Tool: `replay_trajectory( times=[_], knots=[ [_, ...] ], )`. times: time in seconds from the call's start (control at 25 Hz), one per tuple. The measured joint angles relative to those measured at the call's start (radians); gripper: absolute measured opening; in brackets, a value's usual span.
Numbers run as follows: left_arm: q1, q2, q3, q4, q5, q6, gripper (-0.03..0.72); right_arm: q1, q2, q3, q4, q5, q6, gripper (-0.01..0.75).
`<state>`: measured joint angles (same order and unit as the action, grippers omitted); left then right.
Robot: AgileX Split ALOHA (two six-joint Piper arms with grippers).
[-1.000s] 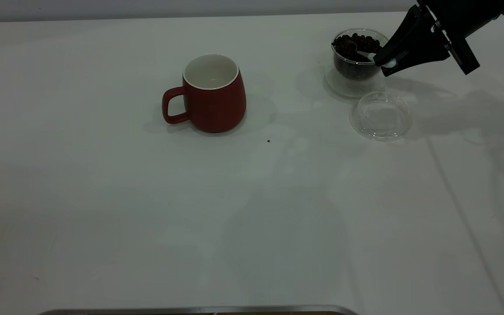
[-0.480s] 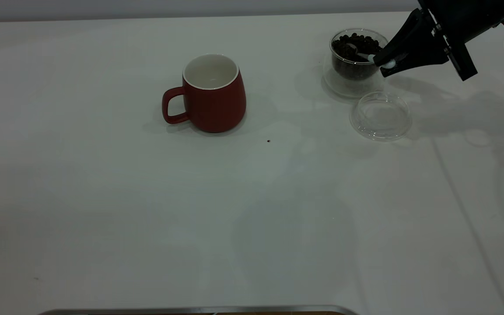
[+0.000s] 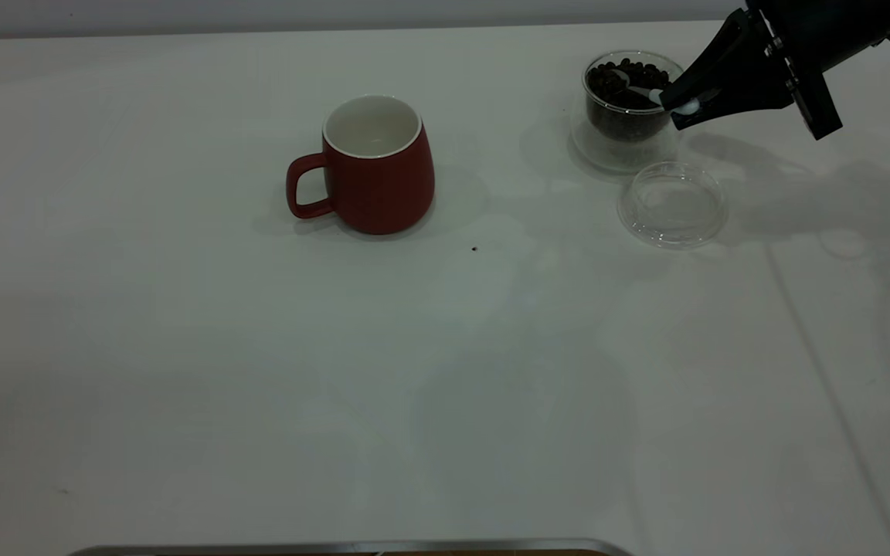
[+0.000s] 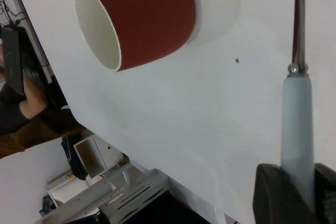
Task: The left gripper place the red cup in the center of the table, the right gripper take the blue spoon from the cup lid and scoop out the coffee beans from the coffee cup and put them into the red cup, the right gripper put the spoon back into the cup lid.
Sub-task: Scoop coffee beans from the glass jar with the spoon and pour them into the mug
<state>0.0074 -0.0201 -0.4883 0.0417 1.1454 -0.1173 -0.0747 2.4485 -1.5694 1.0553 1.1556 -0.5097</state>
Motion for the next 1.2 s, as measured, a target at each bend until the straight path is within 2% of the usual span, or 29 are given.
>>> replay_trajectory(
  times=[1.2],
  knots=[
    [0.000,0.000,0.000,0.000,0.000,0.000,0.518,-0.048,0.000,0.000,0.113,0.010,-0.052,0.115]
  ],
)
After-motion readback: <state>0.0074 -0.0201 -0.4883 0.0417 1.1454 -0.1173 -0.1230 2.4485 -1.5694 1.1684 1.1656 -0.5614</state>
